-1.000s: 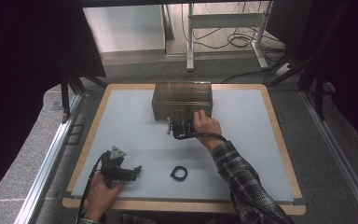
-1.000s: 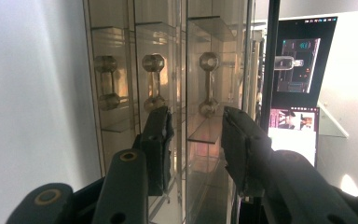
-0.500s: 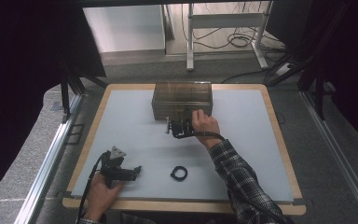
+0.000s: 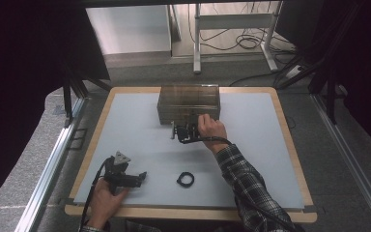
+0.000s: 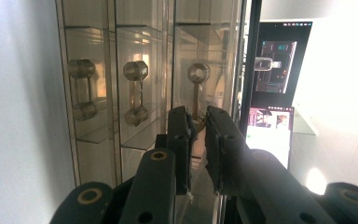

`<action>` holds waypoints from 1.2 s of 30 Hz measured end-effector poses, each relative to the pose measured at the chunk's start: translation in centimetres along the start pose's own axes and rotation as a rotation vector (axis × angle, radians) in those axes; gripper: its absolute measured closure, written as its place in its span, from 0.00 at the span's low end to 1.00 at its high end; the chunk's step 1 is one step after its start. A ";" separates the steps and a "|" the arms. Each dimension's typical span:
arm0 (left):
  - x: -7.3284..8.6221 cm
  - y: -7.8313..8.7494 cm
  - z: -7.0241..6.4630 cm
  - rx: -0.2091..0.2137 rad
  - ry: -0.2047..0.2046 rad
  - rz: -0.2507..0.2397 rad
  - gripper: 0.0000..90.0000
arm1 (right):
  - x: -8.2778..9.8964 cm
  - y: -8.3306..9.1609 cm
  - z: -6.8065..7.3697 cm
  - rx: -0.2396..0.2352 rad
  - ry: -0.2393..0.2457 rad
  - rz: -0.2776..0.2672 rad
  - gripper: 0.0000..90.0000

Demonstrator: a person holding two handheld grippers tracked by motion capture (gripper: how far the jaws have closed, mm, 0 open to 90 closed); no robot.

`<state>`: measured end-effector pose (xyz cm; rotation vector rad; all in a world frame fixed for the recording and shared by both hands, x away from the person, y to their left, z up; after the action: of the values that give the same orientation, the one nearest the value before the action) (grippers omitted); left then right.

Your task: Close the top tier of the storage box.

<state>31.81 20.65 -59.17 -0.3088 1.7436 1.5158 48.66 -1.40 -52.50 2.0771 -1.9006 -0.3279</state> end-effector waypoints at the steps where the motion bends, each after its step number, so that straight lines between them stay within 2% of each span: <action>1: 0.0 0.0 0.0 0.000 0.000 0.000 0.00 | 0.0 0.0 0.0 -0.001 -0.006 -0.002 0.89; 12: 0.0 0.0 0.0 0.000 0.000 0.000 0.00 | 0.1 0.3 -0.1 -0.021 -0.027 -0.013 0.90; 17: 0.0 0.0 0.0 0.000 0.000 0.000 0.00 | 0.1 0.6 0.0 -0.027 -0.024 -0.013 0.90; 18: 0.0 0.0 0.0 0.000 0.000 0.000 0.00 | 0.1 0.6 0.0 -0.013 -0.026 -0.027 0.90; 19: 0.0 0.0 0.0 0.000 0.000 0.000 0.00 | 0.1 0.7 0.0 -0.028 -0.024 -0.021 0.90; 22: 0.0 0.0 0.0 0.000 0.000 0.000 0.00 | 0.1 0.8 0.1 -0.033 -0.023 -0.032 0.90; 23: 0.0 0.0 0.0 0.000 0.000 0.000 0.00 | 0.2 0.9 0.1 -0.020 -0.022 -0.031 0.90; 26: 0.0 0.0 0.0 0.000 0.000 0.000 0.00 | 0.2 1.0 0.2 -0.036 -0.022 -0.035 0.90; 36: 0.0 0.0 0.0 0.000 0.000 0.000 0.00 | 0.3 1.4 0.3 -0.031 -0.016 -0.040 0.90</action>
<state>31.81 20.65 -59.17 -0.3085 1.7435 1.5162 47.28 -1.83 -52.19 2.1012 -1.8529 -0.3824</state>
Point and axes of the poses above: each handheld gripper's, and its own axes: y roughly backward along the jaws, x roughly out of its underside, z roughly to its left, the point moved 5 cm from there along -y, roughly forward along the jaws, and after that the axes turned 6 degrees about -x, right-handed, at the moved point
